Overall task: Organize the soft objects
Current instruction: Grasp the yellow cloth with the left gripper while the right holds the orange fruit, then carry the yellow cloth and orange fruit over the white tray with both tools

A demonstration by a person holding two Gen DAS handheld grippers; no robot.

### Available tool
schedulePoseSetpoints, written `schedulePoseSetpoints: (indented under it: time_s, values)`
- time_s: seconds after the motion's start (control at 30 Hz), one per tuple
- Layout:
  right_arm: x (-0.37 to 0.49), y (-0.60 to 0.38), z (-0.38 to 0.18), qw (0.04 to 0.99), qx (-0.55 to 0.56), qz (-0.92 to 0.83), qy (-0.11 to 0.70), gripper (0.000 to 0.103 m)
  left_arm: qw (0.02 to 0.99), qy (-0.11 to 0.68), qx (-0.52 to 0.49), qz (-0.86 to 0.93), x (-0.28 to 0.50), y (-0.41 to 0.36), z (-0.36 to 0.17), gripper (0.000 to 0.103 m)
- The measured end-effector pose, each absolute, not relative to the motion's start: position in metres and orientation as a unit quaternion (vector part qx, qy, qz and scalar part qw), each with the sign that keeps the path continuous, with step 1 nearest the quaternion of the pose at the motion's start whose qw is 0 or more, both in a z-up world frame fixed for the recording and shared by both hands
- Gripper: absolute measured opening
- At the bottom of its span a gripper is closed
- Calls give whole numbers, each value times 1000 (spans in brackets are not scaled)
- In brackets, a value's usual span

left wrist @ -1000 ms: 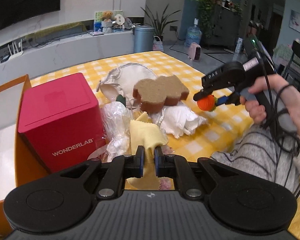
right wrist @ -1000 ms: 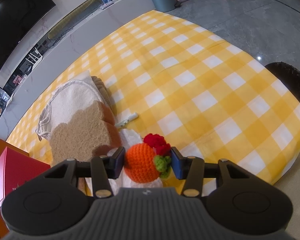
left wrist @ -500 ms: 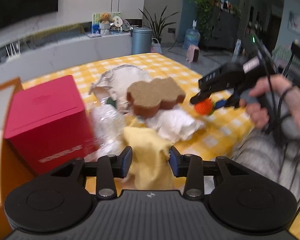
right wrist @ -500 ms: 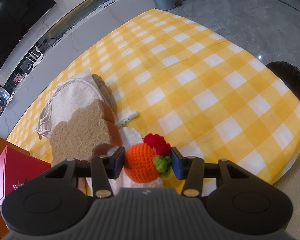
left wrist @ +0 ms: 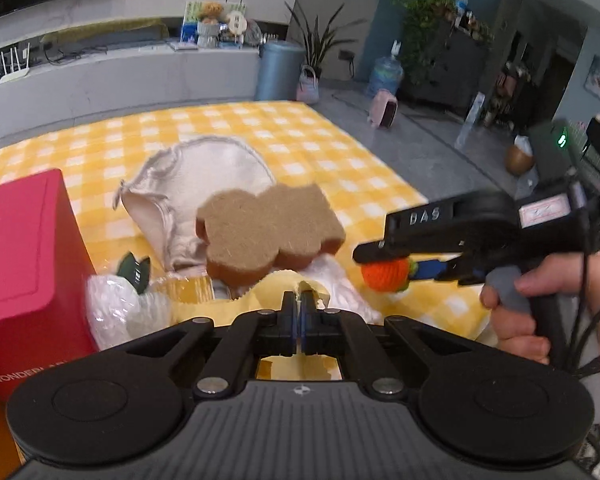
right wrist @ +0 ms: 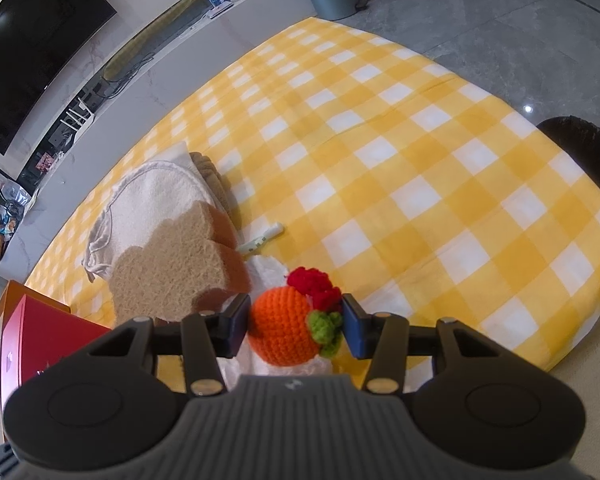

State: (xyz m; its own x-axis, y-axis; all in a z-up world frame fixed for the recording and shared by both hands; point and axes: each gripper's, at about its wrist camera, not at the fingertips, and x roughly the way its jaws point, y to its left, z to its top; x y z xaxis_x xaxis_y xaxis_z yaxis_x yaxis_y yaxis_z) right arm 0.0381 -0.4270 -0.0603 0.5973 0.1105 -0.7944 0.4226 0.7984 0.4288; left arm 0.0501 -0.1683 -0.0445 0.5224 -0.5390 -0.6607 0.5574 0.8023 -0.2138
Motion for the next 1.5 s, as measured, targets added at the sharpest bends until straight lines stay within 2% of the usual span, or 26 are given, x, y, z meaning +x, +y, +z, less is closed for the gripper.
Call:
schedulePoseSetpoints:
  time_s: [0.33,0.83,1.27,1.5]
  values:
    - [38,-427,-59,841,304,-87,439,48,872,390,15,-295,37,-131,-31,2]
    - [21,-420,-35,870,299,-47,390,48,888,353,-42,-290,32,-91,4,1]
    - [-5,-334,56,913,242,79,318,48,933,277,-118,-195,24,2,56,2]
    - [-12,-250,103,921,197,148,302,48,957,253,-97,-105,12,59,63,2]
